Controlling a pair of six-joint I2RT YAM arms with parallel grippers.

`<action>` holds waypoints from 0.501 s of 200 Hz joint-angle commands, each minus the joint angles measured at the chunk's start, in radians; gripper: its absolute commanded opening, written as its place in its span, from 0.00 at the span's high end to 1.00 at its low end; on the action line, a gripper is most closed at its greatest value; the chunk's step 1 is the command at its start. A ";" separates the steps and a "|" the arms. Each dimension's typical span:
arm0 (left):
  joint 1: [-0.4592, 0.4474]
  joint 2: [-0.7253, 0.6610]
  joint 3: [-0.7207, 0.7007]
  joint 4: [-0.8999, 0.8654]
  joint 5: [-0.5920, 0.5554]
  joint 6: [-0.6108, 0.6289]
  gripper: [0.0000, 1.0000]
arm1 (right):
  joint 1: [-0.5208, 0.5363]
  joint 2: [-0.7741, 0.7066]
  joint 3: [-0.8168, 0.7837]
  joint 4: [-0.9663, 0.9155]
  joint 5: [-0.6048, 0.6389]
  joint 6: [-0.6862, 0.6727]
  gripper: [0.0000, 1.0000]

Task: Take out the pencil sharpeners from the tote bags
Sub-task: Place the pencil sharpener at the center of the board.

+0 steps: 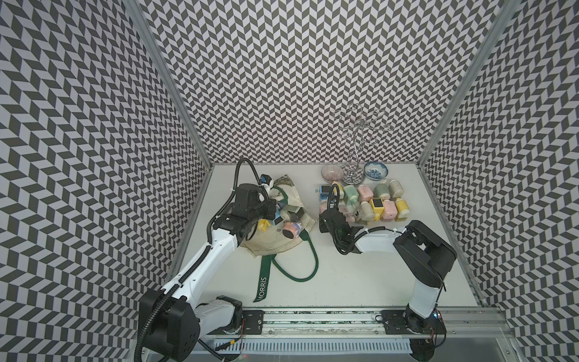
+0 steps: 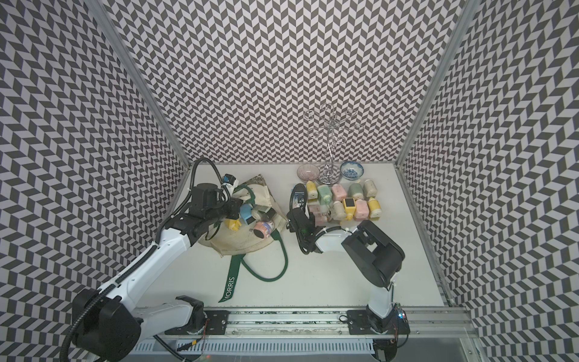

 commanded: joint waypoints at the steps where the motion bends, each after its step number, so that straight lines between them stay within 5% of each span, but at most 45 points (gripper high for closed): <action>1: 0.017 0.010 0.009 -0.049 -0.036 -0.011 1.00 | 0.001 0.012 0.014 -0.010 0.029 0.025 0.46; 59: 0.017 0.014 0.010 -0.049 -0.036 -0.010 1.00 | 0.003 -0.077 -0.012 -0.017 0.018 0.028 0.23; 100: 0.017 0.011 0.009 -0.046 -0.032 -0.010 1.00 | 0.003 -0.192 -0.024 -0.052 0.003 -0.003 0.19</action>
